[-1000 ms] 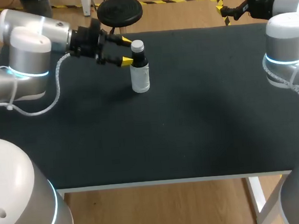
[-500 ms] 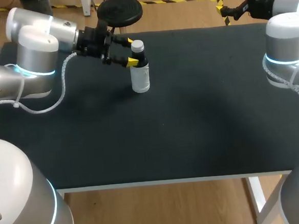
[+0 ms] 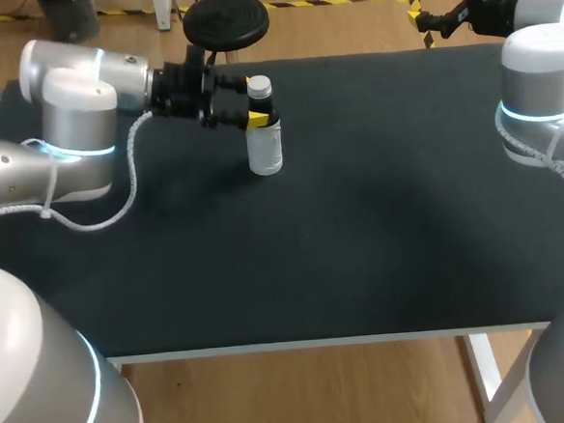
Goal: Unscrew the bottle cap
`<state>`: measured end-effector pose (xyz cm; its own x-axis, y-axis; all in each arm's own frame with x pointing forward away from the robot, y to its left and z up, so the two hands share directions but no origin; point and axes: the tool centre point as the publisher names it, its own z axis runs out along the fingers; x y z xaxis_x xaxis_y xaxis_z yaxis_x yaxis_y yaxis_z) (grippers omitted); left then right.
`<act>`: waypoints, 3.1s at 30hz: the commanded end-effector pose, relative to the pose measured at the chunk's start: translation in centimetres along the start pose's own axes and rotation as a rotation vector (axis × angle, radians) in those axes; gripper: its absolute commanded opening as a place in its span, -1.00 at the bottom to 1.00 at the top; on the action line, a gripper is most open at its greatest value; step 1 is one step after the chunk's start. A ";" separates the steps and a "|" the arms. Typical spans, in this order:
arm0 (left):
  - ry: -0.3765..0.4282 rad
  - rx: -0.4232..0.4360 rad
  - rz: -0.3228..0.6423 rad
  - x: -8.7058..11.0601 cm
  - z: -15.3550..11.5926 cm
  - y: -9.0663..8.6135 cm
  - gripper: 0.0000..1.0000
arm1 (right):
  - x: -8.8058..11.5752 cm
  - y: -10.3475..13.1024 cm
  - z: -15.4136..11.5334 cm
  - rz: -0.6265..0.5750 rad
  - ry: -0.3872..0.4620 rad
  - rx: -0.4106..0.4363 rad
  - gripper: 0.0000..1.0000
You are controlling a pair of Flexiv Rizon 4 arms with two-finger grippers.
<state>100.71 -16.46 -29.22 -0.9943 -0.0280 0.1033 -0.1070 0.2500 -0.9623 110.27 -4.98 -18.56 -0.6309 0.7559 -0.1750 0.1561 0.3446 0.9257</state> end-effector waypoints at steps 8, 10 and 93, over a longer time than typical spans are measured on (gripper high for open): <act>0.005 0.029 0.033 0.0 0.0 -0.1 1.00 | -0.1 0.1 0.0 0.000 0.002 0.002 1.00; 0.007 0.031 0.036 0.0 0.1 -0.1 1.00 | -0.1 0.1 0.0 0.000 0.002 0.002 1.00; 0.024 0.042 0.117 0.5 0.2 -0.4 -1.00 | -0.1 0.1 0.0 0.000 0.002 0.002 1.00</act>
<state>100.28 -16.83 -28.88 -0.9997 0.0224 -0.0047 0.0093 0.2084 -0.9780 110.27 -4.98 -18.56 -0.6309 0.7559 -0.1750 0.1561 0.3446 0.9257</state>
